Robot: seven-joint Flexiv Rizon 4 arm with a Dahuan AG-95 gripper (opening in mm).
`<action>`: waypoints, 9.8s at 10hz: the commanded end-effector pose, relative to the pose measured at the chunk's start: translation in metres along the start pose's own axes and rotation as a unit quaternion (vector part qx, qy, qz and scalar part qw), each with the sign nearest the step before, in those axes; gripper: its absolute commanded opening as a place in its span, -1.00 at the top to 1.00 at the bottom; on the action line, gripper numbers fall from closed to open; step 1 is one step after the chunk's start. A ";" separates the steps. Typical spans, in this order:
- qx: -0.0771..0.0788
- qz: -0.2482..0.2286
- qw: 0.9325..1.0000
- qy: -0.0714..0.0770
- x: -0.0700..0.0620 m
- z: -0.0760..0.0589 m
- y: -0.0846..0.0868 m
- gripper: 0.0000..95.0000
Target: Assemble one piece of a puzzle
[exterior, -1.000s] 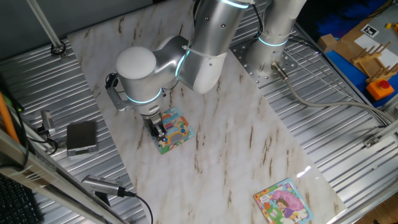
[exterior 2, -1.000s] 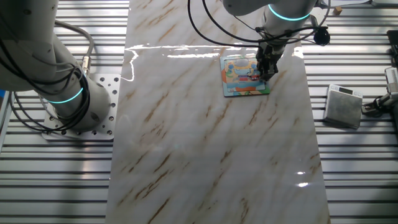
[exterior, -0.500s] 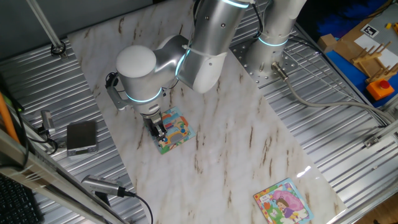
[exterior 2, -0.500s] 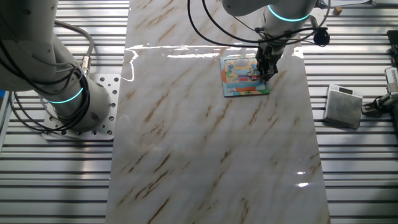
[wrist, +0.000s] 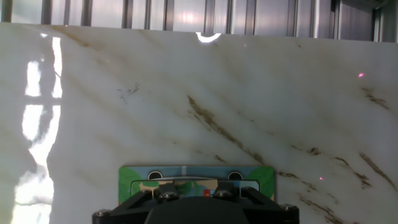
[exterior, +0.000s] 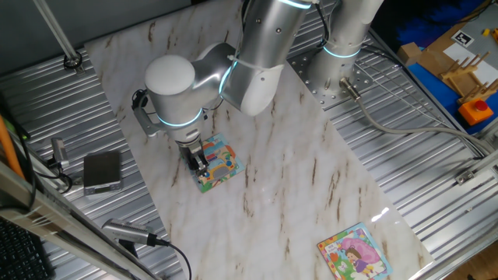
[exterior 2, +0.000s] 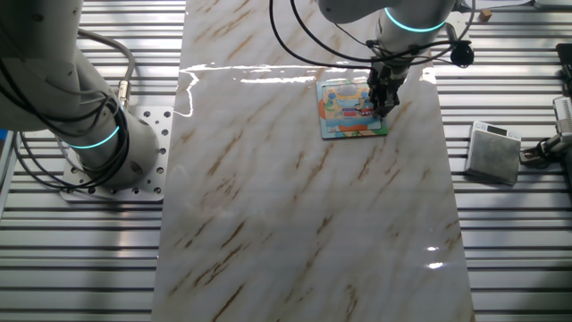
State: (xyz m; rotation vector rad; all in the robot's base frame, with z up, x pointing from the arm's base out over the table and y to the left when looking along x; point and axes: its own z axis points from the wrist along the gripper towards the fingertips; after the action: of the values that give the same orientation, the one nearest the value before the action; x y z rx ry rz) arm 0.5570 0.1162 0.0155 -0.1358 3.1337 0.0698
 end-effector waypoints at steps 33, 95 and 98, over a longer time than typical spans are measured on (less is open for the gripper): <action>0.008 -0.064 0.998 0.006 -0.009 -0.002 -0.035 0.20; 0.010 -0.087 0.996 0.004 0.017 0.002 -0.053 0.20; 0.009 -0.087 0.996 0.003 0.017 0.002 -0.052 0.20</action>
State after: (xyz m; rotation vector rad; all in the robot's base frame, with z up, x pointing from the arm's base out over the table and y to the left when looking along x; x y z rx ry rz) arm 0.5445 0.0626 0.0109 -0.4063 3.1120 0.0392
